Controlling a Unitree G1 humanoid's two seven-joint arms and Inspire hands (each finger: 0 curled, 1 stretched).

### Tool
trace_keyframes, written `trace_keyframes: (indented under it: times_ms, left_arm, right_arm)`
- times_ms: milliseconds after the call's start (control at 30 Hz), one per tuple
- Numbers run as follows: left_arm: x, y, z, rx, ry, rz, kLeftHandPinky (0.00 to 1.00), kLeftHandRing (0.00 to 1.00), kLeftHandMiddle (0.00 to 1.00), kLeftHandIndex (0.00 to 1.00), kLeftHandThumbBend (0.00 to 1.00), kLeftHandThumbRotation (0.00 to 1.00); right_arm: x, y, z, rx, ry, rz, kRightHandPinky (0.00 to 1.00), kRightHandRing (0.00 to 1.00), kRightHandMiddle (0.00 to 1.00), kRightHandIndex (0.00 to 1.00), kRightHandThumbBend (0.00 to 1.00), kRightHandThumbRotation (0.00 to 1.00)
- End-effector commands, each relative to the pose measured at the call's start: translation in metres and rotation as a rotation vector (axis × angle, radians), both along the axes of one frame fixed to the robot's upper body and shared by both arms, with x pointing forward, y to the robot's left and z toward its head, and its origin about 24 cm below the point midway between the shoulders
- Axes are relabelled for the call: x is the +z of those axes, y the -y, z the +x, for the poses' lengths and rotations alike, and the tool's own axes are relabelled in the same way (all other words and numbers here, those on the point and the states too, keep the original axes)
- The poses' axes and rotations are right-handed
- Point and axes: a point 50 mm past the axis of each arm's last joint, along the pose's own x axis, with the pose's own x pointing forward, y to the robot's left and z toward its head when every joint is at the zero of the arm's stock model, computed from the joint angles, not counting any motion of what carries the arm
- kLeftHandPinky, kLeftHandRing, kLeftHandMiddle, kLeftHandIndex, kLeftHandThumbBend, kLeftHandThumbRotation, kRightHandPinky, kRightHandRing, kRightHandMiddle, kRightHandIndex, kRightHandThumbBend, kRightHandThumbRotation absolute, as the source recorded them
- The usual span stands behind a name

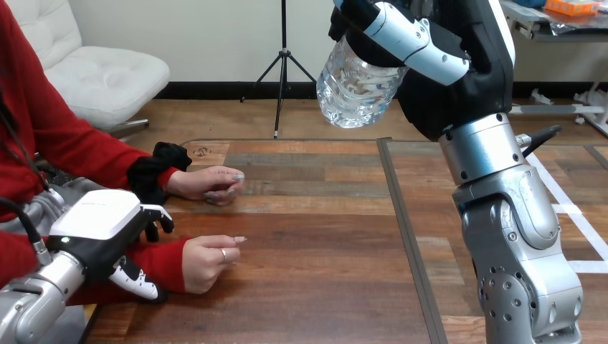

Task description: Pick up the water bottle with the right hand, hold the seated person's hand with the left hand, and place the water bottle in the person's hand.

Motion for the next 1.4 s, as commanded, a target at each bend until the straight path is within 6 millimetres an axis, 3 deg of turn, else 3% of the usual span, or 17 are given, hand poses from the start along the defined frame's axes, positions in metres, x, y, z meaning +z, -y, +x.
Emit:
trace_keyframes:
  times_ms: [0,633,1367]
  left_arm:
    - [-0.019,0.012,-0.005,-0.029,-0.100,0.005,0.52,0.55,0.60,0.65,1.00,0.14]
    - [-0.012,0.018,0.002,-0.079,-0.176,0.038,0.53,0.54,0.56,0.58,0.98,0.07]
    - [-0.005,0.021,0.014,-0.129,-0.245,0.073,0.41,0.46,0.51,0.51,1.00,0.06]
  right_arm:
    - [0.017,-0.004,-0.006,0.016,0.075,0.022,0.24,0.31,0.40,0.41,0.73,0.00]
    - [0.016,-0.008,-0.005,0.025,0.067,0.019,0.25,0.31,0.40,0.41,0.73,0.00]
    - [0.016,-0.013,-0.006,0.031,0.060,0.038,0.25,0.31,0.40,0.41,0.74,0.00]
